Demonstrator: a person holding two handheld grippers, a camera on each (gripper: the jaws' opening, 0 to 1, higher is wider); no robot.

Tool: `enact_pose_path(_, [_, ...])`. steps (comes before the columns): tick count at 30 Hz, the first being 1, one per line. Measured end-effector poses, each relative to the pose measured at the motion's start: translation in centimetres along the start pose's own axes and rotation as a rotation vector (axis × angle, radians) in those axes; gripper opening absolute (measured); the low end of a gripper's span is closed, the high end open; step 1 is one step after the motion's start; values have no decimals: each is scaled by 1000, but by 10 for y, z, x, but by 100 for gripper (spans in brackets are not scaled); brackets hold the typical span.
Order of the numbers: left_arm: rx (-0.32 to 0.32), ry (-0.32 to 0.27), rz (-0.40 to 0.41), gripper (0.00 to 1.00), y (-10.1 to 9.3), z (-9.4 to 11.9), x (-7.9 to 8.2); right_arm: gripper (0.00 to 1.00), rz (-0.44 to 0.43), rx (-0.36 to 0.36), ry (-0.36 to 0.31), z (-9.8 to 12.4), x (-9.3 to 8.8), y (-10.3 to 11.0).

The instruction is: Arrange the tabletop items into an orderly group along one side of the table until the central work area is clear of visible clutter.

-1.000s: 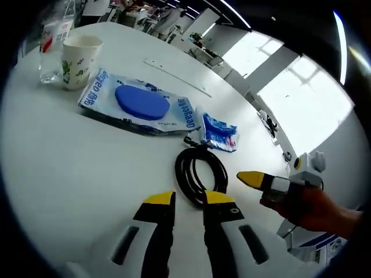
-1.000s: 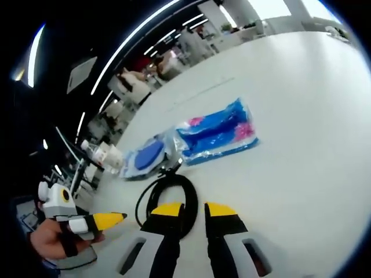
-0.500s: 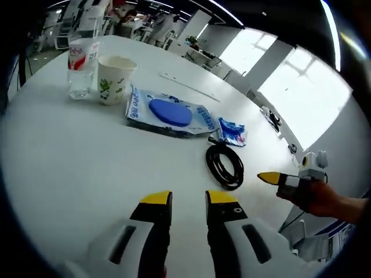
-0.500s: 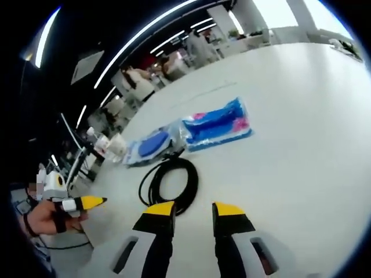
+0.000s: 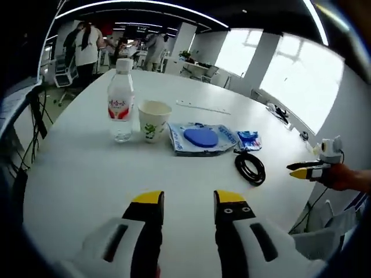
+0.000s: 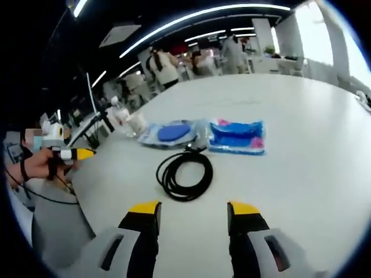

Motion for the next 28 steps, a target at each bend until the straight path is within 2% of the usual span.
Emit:
enact_pose_path(5, [11,19,-114,42,9,16,-2,52,33,-7,6,7,2,8])
enact_pose_path(8, [10,7,-132,49,14,26,-5,54,45,1,1,9,2,15])
enact_pose_path(11, [13,2,-150,51,16,34,-8,58,53,15,-12,10,2,25])
enact_pose_path(17, [1,-4,-133,54,19,40,-14,60,54,34,-9,9,-2,41])
enact_pose_path(20, [0,-7,-151,56,19,42,-10,62,59,41,-4,10,-2,45])
enact_pose_path(23, [-10,-40,-144,57,19,44,0,63,64,41,-1,11,-2,48])
enact_pose_path(28, [-12,-63,-153,57,20,44,12,63,62,36,7,11,-3,50])
Point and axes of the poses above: the point that each gripper's makers call its tool centre point, and the gripper's own axes: z roughly backward along the fingers, y roughly to its left, x roughly out of its top, the point moved 7 cm from there along z, roughly backward along the fingers, and after that the axes turned 5 degrees about z, right-handed, at the moved point
